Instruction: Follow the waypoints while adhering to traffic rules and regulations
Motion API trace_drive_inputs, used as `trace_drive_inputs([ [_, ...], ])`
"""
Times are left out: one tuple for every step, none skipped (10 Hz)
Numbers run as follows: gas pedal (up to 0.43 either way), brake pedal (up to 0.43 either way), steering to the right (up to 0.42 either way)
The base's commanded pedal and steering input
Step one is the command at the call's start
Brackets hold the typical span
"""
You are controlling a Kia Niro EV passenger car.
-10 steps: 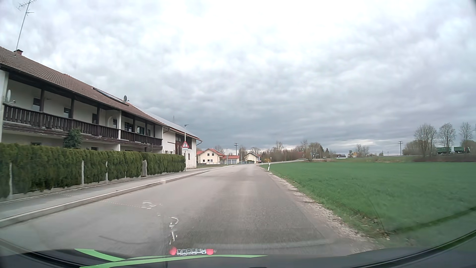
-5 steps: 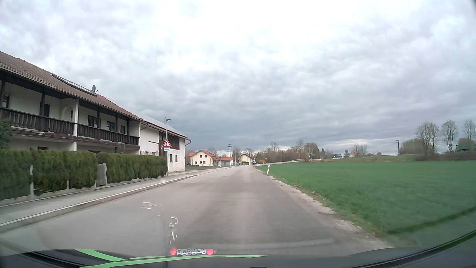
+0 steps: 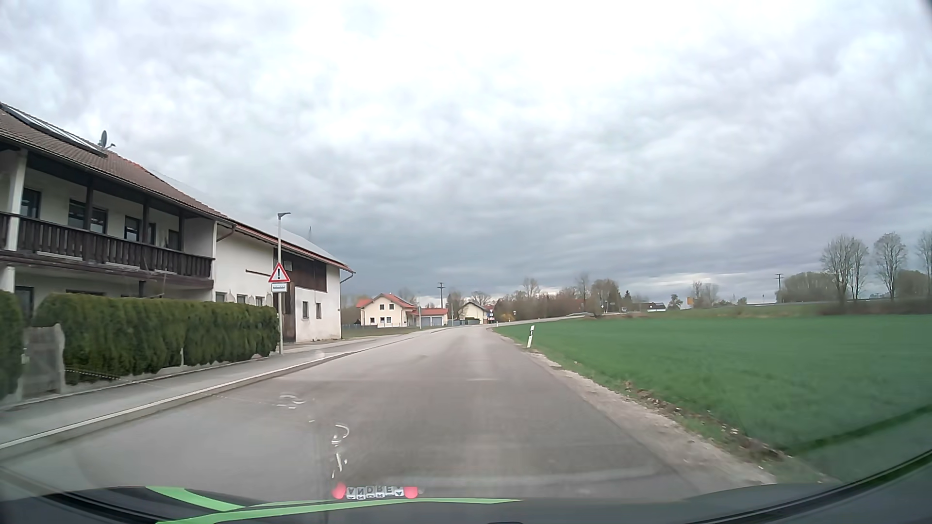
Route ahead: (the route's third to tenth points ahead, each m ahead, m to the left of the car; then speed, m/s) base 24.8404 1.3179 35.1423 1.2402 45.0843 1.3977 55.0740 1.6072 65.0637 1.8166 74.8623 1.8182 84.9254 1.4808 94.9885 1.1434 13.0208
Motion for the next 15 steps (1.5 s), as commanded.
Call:
trace_drive_inputs([
  [0.177,0.0,0.007],
  [0.169,0.0,0.007],
  [0.169,0.0,0.006],
  [0.157,0.0,0.004],
  [0.157,0.0,0.004],
  [0.157,0.0,0.004],
  [0.157,0.0,0.004],
  [0.157,0.0,0.003],
  [0.157,0.0,0.002],
  [0.157,0.0,0.0],
  [0.157,0.0,0.0],
  [0.15,0.0,0.0],
  [0.15,0.0,0.0],
  [0.15,0.0,0.0],
  [0.15,0.0,0.0],
])
